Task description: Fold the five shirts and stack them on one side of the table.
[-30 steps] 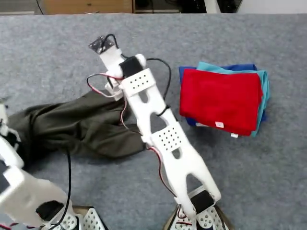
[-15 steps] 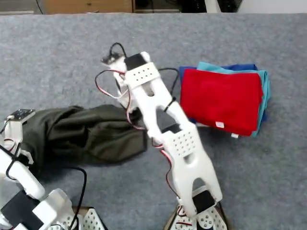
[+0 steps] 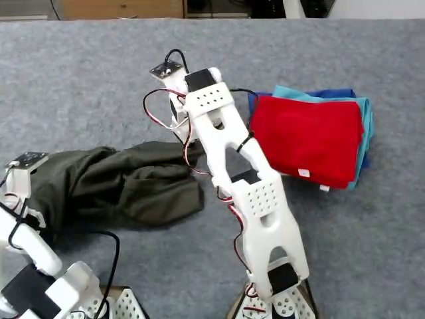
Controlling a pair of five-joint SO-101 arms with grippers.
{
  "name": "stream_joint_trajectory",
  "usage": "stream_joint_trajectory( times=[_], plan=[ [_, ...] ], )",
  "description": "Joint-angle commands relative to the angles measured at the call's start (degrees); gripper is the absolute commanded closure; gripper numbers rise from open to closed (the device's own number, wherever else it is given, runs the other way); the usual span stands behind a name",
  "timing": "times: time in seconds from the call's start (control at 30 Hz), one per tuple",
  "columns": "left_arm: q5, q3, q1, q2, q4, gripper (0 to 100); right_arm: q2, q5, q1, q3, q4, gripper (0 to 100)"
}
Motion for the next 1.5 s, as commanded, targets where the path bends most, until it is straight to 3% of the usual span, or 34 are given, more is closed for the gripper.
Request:
stream_joint_trajectory(
  times=[0.0,0.17,0.43,0.73,0.93,1.0,1.13,1.27,1.47],
  plan=[
    [1.7,-0.4,1.0,-0.8,0.5,98,0.0,0.0,1.3,-5.4,-0.8,73.6],
    [1.9,-0.4,1.0,-0.7,0.4,98,2.7,-0.2,0.1,-10.8,-3.8,73.6],
    [2.0,-0.1,0.9,-0.7,0.4,98,10.5,-0.6,-1.6,-11.8,3.6,75.3],
    [2.0,-0.1,0.9,-0.7,0.4,98,14.1,-0.1,-1.6,-14.5,4.7,76.1],
    [2.0,-0.4,0.7,-0.7,0.4,98,14.7,-0.5,-1.6,-15.1,5.4,97.4],
    [2.0,-0.4,0.7,-0.7,0.4,98,14.6,-0.6,-1.5,-15.2,5.6,94.2],
    [2.0,0.0,0.7,-0.7,0.4,98,12.0,-5.2,0.0,-18.2,7.3,74.3],
    [2.0,0.0,0.6,-0.7,0.4,98,6.5,-3.1,0.0,-18.0,7.3,61.9],
    [2.0,-0.3,0.5,-0.7,0.4,98,-1.4,-12.7,0.1,-6.4,7.3,78.5]
  ],
)
